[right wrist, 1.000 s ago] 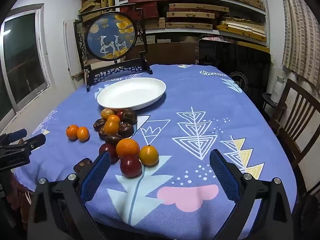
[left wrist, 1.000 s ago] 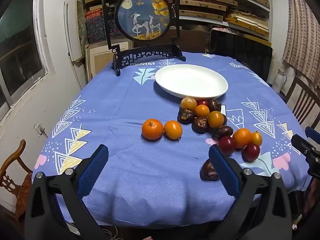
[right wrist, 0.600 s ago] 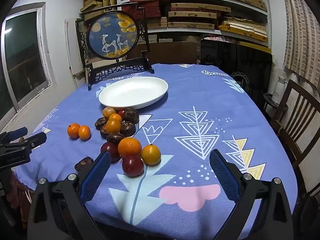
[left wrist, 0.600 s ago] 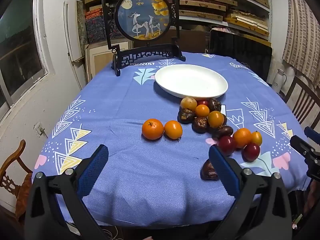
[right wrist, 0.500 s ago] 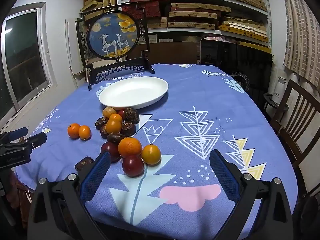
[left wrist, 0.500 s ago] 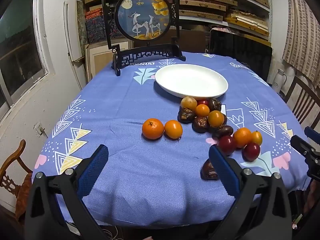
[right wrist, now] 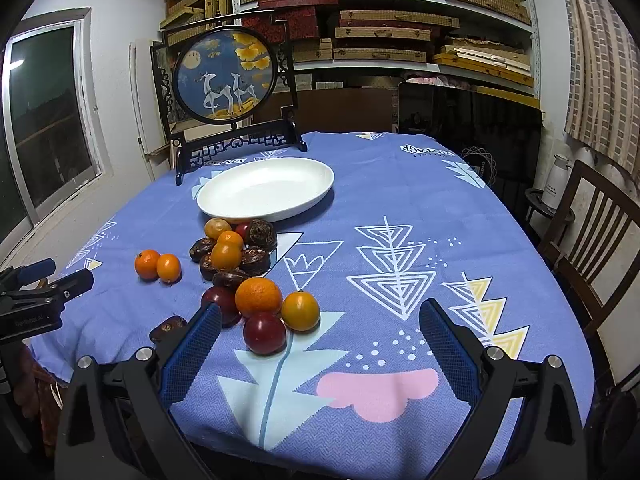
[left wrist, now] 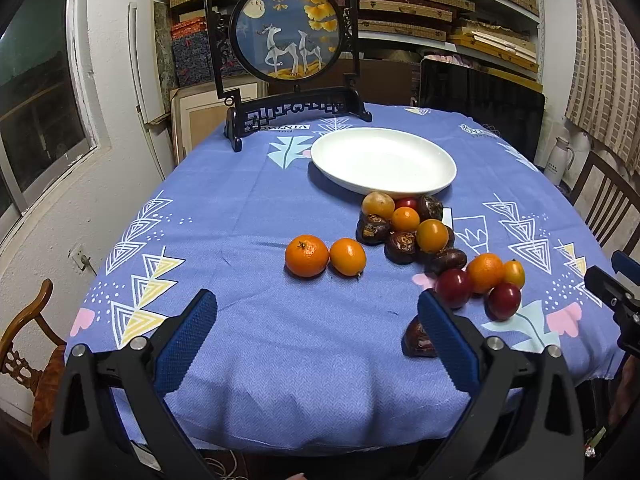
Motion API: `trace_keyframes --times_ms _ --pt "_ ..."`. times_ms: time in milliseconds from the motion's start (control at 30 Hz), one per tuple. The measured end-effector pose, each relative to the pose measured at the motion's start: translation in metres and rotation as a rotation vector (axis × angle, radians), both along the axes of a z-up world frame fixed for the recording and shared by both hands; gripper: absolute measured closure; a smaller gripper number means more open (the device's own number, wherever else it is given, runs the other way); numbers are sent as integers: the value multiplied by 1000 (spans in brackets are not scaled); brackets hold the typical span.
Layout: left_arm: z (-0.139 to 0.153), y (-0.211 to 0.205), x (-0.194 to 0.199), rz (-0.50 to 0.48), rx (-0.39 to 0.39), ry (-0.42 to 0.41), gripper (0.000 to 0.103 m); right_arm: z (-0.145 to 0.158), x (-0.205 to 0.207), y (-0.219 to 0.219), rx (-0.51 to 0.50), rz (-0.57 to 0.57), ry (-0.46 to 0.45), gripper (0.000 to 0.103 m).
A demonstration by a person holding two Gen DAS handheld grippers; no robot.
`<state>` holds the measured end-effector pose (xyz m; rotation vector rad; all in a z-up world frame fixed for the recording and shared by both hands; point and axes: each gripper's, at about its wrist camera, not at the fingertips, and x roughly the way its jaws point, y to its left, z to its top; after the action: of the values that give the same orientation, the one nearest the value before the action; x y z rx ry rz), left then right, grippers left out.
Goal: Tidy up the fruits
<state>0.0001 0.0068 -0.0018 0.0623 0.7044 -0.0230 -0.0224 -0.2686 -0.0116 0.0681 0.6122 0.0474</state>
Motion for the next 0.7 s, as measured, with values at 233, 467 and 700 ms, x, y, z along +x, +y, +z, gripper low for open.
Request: trace_keyframes --times_ms 233,467,700 --pt "0 -5 -1 -1 3 2 5 -2 0 0 1 0 0 4" --pt "0 -5 -2 -1 4 2 5 -3 -1 0 1 0 0 4" --pt "0 -5 -2 -1 2 2 5 -3 0 0 1 0 1 4"
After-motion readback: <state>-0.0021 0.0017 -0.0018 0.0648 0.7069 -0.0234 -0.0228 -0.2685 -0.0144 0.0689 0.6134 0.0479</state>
